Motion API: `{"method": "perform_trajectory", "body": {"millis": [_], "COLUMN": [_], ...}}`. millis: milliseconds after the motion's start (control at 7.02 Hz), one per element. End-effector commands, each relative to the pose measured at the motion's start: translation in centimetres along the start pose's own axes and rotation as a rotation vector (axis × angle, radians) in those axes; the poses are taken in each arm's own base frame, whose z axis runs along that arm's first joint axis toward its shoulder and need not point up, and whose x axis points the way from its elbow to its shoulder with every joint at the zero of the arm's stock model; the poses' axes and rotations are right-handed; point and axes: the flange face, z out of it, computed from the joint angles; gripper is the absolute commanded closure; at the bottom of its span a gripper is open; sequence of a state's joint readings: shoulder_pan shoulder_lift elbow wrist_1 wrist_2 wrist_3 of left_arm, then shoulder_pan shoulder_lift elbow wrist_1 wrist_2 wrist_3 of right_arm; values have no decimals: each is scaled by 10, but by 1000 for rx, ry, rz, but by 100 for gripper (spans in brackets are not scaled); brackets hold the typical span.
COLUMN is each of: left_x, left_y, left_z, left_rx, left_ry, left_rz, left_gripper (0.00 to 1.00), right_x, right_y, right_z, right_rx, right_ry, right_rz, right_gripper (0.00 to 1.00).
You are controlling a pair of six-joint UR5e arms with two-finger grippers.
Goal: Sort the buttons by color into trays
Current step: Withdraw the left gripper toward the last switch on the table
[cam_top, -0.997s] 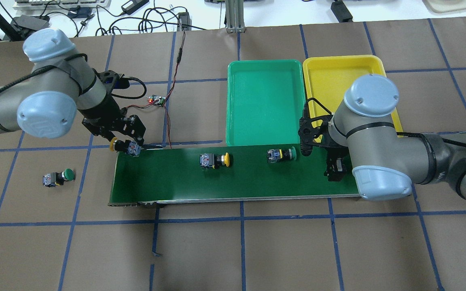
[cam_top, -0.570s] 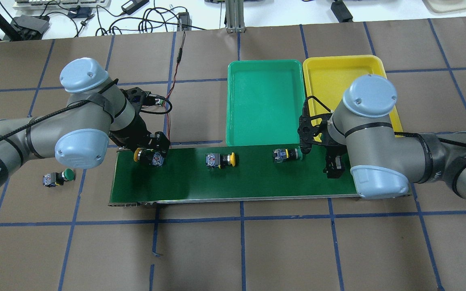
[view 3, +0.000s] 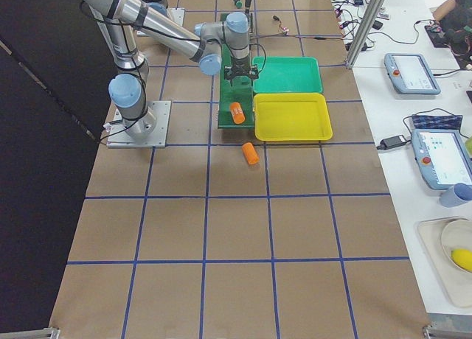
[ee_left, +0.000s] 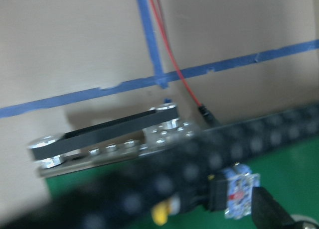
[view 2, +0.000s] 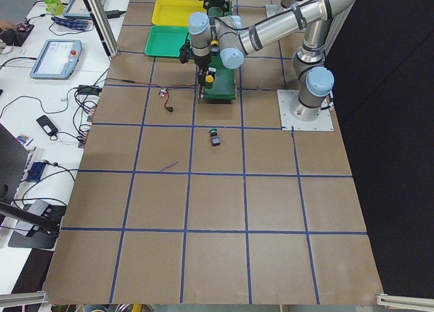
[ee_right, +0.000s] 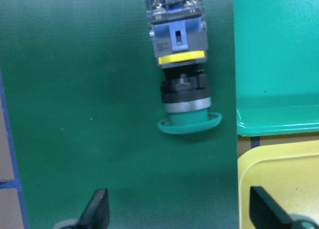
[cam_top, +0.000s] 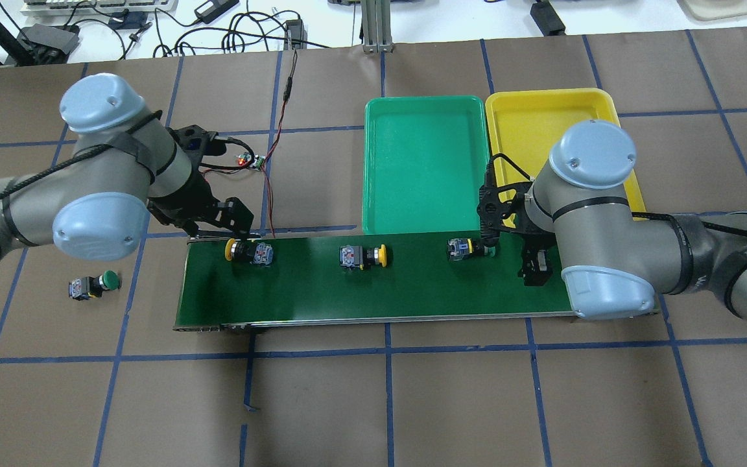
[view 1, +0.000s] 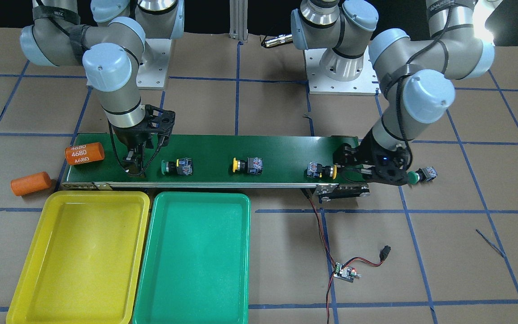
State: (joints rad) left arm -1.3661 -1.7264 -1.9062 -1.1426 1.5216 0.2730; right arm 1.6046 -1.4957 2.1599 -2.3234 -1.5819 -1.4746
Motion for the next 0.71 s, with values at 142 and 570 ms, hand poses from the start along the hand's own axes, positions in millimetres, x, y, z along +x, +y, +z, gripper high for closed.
{"method": "perform_trajectory", "body": {"millis": [142,570], "left_x": [-197,-256], "left_y": [4,40], "left_z": [28,90], "left_rx": [-45,-107], "left_ry": [37,116], "left_rz": [-222,-359], "left_gripper": [0,0], "right_x": [0,0], "right_y": [0,-1], "right_z": [0,0], "right_rx": [-1,2], "right_ry": [-1,-1], "right_rz": [-1,-1], "right_gripper": [2,2]}}
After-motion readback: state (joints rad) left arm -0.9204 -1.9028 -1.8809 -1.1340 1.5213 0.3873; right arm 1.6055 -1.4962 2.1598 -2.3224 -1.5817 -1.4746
